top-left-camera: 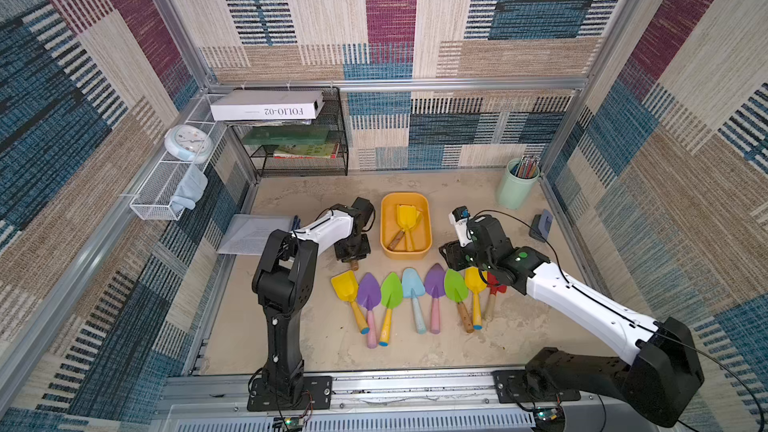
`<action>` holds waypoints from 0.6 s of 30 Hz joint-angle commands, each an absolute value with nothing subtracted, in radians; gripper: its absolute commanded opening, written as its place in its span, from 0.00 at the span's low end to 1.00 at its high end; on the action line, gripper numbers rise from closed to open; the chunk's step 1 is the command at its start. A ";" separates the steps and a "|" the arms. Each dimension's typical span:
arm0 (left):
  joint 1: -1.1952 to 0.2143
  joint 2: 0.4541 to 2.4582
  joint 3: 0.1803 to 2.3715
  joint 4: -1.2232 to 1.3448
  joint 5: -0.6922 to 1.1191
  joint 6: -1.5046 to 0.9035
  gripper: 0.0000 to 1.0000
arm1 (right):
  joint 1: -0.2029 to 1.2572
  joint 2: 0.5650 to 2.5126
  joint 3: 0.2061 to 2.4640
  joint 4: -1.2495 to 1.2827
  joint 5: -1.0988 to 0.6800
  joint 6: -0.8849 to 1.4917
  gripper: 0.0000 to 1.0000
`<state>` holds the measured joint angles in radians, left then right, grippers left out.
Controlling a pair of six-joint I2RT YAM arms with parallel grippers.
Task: Put the shovel into the storage box
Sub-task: Pick up the shovel from the center of the board.
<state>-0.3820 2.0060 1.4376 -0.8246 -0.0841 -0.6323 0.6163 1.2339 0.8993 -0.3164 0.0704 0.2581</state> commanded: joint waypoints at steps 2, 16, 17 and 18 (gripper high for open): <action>-0.380 2.008 1.434 -0.824 -0.112 -0.629 0.09 | 0.617 1.237 0.907 -0.316 0.072 0.259 0.56; -0.411 1.769 1.413 -0.825 -0.096 -0.544 0.00 | 0.613 1.247 0.946 -0.240 -0.064 0.274 0.56; -0.423 1.746 1.407 -0.824 -0.085 -0.536 0.00 | 0.612 1.257 0.964 -0.233 -0.085 0.277 0.56; -0.434 1.725 1.401 -0.822 -0.075 -0.530 0.00 | 0.611 1.267 0.980 -0.230 -0.102 0.280 0.56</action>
